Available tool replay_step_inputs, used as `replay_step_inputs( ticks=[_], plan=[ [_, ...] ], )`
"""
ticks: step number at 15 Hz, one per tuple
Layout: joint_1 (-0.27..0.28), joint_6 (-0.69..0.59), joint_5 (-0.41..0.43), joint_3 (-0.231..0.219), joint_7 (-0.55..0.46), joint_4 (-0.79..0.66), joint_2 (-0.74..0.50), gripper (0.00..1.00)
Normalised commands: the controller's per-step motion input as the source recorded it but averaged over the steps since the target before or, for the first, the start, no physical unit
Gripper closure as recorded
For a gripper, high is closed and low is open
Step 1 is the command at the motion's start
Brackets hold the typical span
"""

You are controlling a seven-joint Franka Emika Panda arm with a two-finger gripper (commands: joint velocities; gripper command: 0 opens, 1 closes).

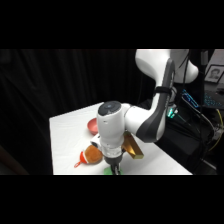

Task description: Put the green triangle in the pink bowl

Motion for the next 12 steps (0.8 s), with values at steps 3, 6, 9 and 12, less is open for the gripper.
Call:
replay_step_inputs(
  ticks=[3, 6, 9, 12],
  plan=[
    [0.083, -0.2, -0.018, -0.057, -0.02, -0.18, -0.4, 0.92],
    [0.064, -0.23, -0.072, -0.057, 0.01, -0.2, -0.4, 0.92],
    [0.031, -0.21, -0.105, -0.037, 0.01, -0.22, -0.44, 0.92],
    [-0.009, -0.21, -0.125, -0.016, 0.01, -0.21, -0.45, 0.92]
  ],
)
